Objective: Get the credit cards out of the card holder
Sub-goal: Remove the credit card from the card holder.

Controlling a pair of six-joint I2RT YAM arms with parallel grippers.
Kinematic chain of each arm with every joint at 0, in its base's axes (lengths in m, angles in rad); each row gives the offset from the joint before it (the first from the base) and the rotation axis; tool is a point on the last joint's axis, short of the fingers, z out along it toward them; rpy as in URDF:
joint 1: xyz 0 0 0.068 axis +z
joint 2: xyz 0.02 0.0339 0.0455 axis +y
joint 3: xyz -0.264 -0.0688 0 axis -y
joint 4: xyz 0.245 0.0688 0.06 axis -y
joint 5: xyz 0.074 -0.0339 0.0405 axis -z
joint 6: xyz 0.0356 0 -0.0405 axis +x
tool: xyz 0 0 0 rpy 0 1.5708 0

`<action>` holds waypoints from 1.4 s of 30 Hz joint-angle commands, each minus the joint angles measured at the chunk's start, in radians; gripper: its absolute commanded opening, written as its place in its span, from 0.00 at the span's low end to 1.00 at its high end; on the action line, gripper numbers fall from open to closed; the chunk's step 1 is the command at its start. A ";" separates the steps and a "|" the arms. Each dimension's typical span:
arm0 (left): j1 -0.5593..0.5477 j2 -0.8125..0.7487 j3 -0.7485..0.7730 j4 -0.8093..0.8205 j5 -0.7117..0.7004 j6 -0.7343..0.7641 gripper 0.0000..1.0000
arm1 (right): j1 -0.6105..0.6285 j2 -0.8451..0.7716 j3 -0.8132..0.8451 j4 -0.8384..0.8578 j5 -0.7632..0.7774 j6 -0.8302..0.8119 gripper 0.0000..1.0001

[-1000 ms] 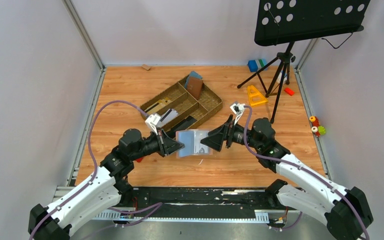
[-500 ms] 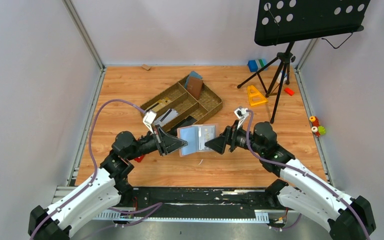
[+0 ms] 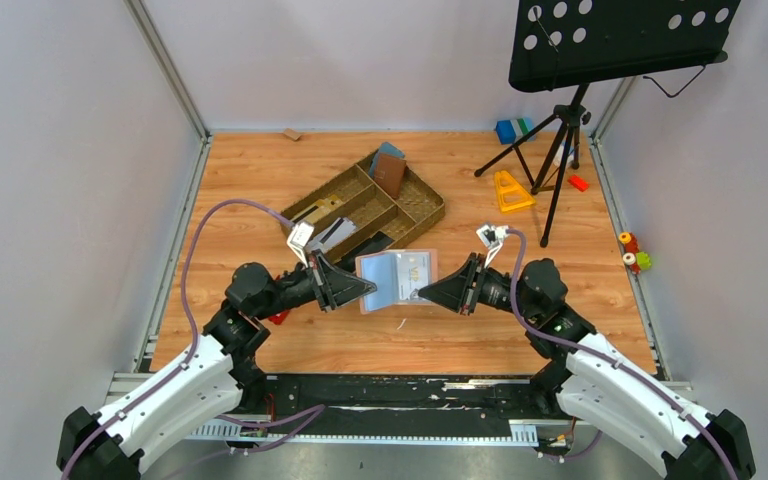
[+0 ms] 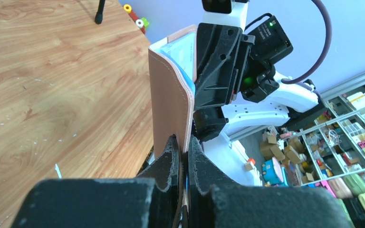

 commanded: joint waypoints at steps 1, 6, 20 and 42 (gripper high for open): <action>0.001 -0.030 0.008 0.018 -0.016 0.008 0.01 | -0.004 0.011 0.017 0.039 -0.003 0.049 0.00; 0.002 -0.052 0.153 -0.661 -0.475 0.209 0.46 | -0.004 0.039 0.053 -0.110 0.084 0.020 0.00; -0.083 -0.013 0.089 -0.307 -0.200 0.170 0.54 | -0.004 0.164 0.055 -0.155 0.155 0.027 0.00; -0.128 0.286 0.098 -0.108 -0.062 0.072 0.44 | -0.006 0.177 -0.085 0.357 -0.136 0.303 0.00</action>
